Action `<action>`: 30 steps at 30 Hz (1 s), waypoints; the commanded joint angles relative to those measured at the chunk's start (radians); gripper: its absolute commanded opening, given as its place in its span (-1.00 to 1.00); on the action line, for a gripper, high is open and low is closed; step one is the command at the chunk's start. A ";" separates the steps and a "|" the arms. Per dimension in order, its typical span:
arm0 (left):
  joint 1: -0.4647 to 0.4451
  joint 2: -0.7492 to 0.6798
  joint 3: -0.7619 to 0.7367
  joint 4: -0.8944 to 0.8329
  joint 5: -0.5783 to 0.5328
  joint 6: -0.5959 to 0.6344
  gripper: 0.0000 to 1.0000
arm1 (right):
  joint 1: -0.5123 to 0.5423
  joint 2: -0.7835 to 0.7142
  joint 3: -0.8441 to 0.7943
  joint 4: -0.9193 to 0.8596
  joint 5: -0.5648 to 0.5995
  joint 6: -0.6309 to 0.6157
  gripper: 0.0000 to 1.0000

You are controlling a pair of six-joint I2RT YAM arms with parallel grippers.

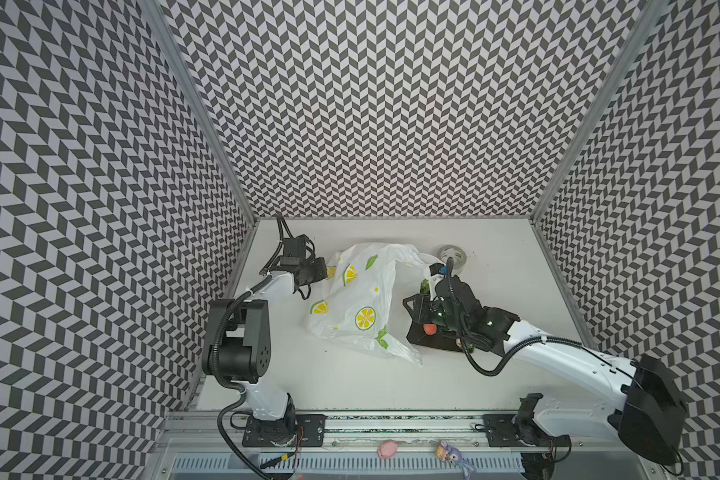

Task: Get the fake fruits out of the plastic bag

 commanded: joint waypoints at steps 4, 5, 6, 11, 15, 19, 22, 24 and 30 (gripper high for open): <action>0.006 -0.012 0.041 0.000 0.007 0.028 -1.00 | -0.034 -0.037 0.002 -0.036 0.008 -0.038 -0.13; 0.006 -0.022 0.040 0.003 0.014 0.030 -1.00 | -0.046 -0.041 -0.011 -0.022 0.002 -0.045 -0.10; 0.006 -0.033 0.040 0.008 0.024 0.033 -1.00 | -0.060 -0.040 -0.019 -0.003 -0.018 -0.051 -0.08; -0.023 -0.169 0.029 0.025 0.053 0.113 -1.00 | -0.071 0.040 -0.002 0.076 -0.140 -0.096 0.02; -0.034 -0.299 -0.015 0.028 0.050 0.188 -1.00 | -0.066 0.138 0.054 0.056 -0.238 -0.119 0.04; -0.034 -0.312 -0.031 0.016 0.070 0.239 -1.00 | -0.052 0.153 0.046 0.089 -0.248 -0.125 0.05; -0.032 -0.262 0.004 -0.020 0.062 0.282 -1.00 | -0.047 0.161 0.046 0.084 -0.250 -0.126 0.06; -0.030 -0.224 0.031 -0.030 0.034 0.304 -1.00 | -0.045 0.158 0.038 0.089 -0.247 -0.120 0.06; -0.031 -0.151 0.130 -0.060 0.030 0.297 -1.00 | -0.043 0.177 0.032 0.084 -0.227 -0.113 0.07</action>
